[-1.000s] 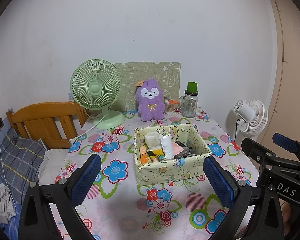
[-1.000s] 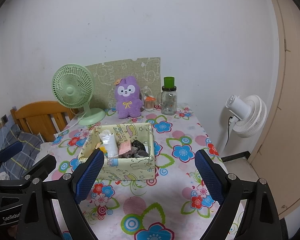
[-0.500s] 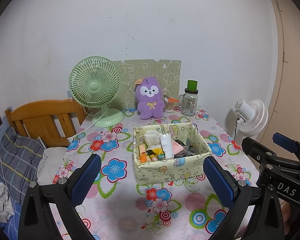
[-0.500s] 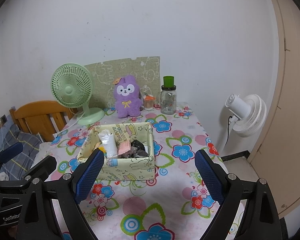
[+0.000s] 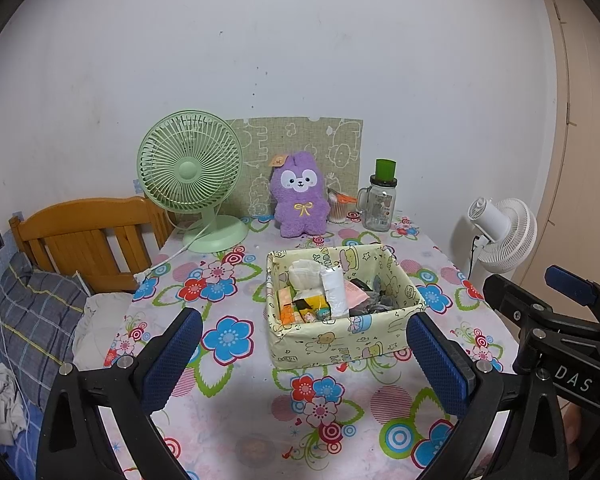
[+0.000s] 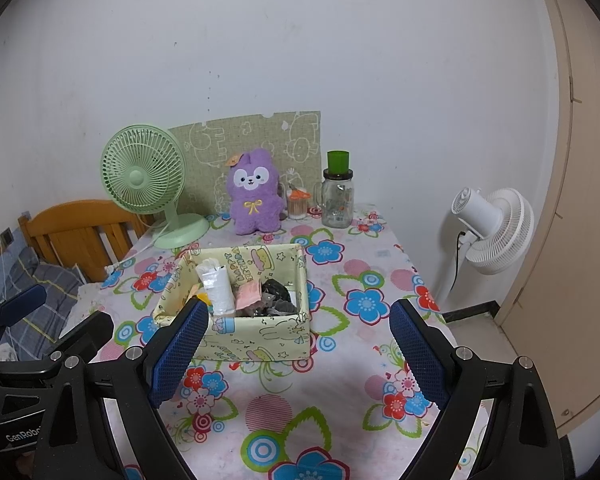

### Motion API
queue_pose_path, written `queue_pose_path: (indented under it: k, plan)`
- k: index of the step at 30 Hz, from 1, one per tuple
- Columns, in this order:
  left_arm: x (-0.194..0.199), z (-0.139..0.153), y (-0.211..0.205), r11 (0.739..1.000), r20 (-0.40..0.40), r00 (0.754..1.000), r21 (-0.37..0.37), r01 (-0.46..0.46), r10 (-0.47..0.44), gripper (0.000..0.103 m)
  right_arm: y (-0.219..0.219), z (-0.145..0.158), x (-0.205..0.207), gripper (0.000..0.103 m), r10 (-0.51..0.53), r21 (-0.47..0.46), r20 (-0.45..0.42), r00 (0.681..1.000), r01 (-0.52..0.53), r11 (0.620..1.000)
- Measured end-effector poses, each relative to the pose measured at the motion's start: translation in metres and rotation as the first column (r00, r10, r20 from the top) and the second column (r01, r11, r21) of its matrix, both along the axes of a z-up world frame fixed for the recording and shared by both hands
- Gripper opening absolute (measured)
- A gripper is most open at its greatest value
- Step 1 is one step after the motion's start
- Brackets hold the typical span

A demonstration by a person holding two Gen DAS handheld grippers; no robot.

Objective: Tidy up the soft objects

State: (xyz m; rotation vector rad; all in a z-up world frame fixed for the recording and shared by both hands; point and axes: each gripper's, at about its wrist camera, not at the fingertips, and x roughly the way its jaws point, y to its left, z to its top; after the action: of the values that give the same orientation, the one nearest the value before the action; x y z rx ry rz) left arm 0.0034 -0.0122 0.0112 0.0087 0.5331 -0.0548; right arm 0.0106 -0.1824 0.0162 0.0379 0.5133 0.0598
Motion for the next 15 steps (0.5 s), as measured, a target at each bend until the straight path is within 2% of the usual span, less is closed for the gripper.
queue_pose_path:
  k: [15]
  plan:
    - [0.0006,0.0005,0.0004,1.000,0.008,1.000,-0.003,-0.003,0.003,0.103,0.0019,-0.0003,0.0005,0.094,0.001,0.002,0.009,1.000,-0.002,1.000]
